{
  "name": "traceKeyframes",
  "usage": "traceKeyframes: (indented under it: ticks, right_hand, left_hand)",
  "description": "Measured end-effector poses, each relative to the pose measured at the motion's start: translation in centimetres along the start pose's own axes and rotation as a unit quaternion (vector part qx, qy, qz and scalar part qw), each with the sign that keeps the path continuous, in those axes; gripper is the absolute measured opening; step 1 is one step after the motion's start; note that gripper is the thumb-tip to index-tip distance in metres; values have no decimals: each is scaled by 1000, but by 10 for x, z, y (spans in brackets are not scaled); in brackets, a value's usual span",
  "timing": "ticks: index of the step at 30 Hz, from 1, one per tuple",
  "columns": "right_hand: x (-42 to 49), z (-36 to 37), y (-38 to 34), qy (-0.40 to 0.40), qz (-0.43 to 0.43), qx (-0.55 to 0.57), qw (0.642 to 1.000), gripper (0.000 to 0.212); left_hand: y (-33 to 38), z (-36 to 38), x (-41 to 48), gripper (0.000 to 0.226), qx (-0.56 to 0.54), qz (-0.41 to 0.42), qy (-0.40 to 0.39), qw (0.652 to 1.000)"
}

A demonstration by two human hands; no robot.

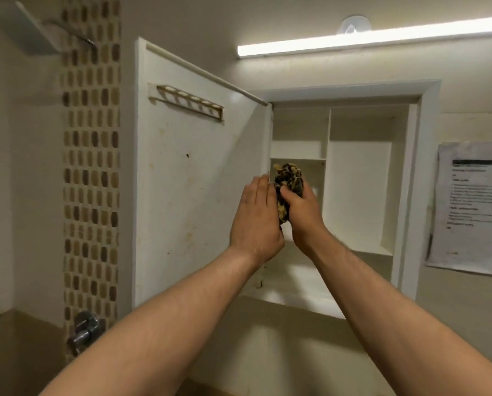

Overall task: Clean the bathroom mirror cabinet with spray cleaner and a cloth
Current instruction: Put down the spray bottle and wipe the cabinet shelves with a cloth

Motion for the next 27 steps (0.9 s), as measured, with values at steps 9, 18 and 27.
traceKeyframes:
  ticks: [9,18,27]
  right_hand:
    - [78,93,-26,-108,-248,-233,934,75]
    - [74,109,-10,-126,-440,-257,851,73]
    - [102,125,-25,-44,-280,-247,927,74]
  left_hand:
    - [-61,-87,74,70,316,36,42,947]
    - [-72,-104,100,78,411,36,9,911]
    - [-72,-97,103,66,382,36,68,921]
Point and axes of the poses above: each hand's wrist, its own x-axis towards the middle knuckle, its own z-axis out of the palm, y = z × x, the point moved 1 cm from there along x, towards the middle knuckle, and after that the axes turned 11 degrees about y, right-handed, at the moved point
